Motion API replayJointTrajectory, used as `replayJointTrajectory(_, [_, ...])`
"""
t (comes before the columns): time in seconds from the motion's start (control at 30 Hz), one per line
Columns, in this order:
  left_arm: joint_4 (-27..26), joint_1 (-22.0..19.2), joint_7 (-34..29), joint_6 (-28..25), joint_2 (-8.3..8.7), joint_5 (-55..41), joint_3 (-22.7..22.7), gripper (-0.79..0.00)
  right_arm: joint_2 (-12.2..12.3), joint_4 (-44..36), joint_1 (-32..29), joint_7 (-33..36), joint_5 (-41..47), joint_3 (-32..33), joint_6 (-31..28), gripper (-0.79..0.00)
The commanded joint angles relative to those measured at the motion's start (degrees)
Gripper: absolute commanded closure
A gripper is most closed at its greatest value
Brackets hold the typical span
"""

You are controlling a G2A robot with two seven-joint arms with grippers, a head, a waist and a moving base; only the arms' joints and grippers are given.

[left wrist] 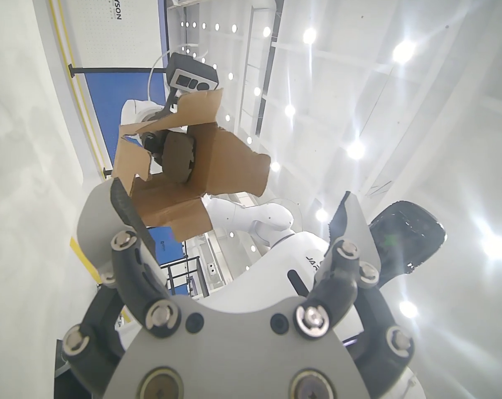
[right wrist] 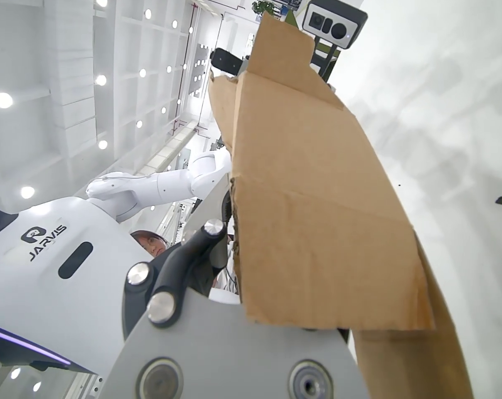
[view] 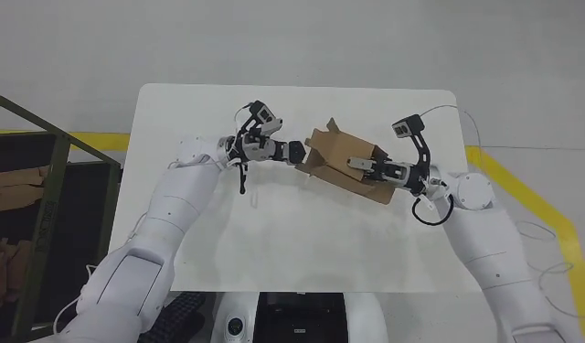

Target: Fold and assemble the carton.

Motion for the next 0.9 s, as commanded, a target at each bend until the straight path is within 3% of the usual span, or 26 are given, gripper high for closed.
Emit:
replayJointTrajectory(0.0, [0.0, 0.0, 0.0, 0.0, -0.03, 0.0, 0.1, -0.785, 0.0, -0.1, 0.1, 0.2, 0.4, 0.0, 0.0, 0.0])
replayJointTrajectory(0.53, [1.4, -0.5, 1.8, -1.8, 0.43, 1.2, -1.2, -0.785, 0.4, -1.0, -0.4, 1.0, 2.0, 1.0, 0.2, 0.0])
replayJointTrajectory(0.87, [-0.1, 0.5, 0.4, -0.4, -0.46, 1.7, 2.0, -0.785, 0.5, -1.8, -0.6, -2.1, 2.1, 1.7, 0.5, 0.0])
